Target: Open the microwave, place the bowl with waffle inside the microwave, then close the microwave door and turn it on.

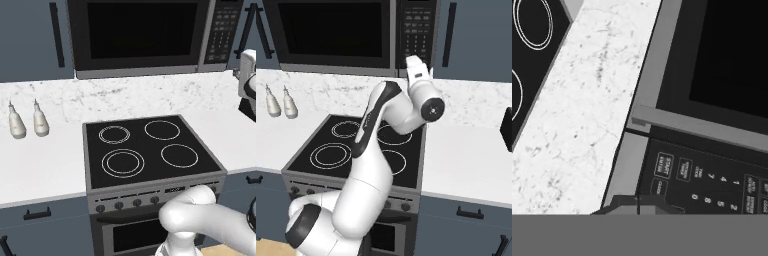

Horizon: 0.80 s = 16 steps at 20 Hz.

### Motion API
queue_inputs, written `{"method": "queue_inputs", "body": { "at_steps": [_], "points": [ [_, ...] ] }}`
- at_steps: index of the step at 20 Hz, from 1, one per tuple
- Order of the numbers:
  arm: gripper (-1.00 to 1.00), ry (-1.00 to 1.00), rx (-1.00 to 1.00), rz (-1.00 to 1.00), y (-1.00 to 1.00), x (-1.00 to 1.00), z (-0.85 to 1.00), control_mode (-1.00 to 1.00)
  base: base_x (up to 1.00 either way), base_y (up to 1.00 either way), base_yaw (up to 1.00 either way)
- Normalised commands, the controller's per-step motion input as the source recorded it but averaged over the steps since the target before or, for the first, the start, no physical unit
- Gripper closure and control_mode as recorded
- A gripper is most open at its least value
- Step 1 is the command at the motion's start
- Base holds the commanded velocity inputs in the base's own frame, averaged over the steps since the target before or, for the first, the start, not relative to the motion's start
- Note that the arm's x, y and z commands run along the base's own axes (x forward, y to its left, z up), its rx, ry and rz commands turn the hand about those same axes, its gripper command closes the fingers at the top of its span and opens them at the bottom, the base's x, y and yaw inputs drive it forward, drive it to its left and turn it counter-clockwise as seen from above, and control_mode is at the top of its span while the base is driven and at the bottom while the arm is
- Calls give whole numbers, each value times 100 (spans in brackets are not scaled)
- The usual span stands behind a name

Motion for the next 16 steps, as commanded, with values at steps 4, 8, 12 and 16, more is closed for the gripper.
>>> {"method": "queue_inputs", "body": {
  "at_steps": [4,8,12,16],
  "points": [
    [100,-1,0,-26,41,20,14,-100,0,0,0],
    [100,-1,0,-23,37,1,12,-100,0,0,0],
    [100,0,0,-10,13,2,28,-100,0,0,0],
    [100,0,1,-3,0,17,33,-100,0,0,0]
  ]
}}
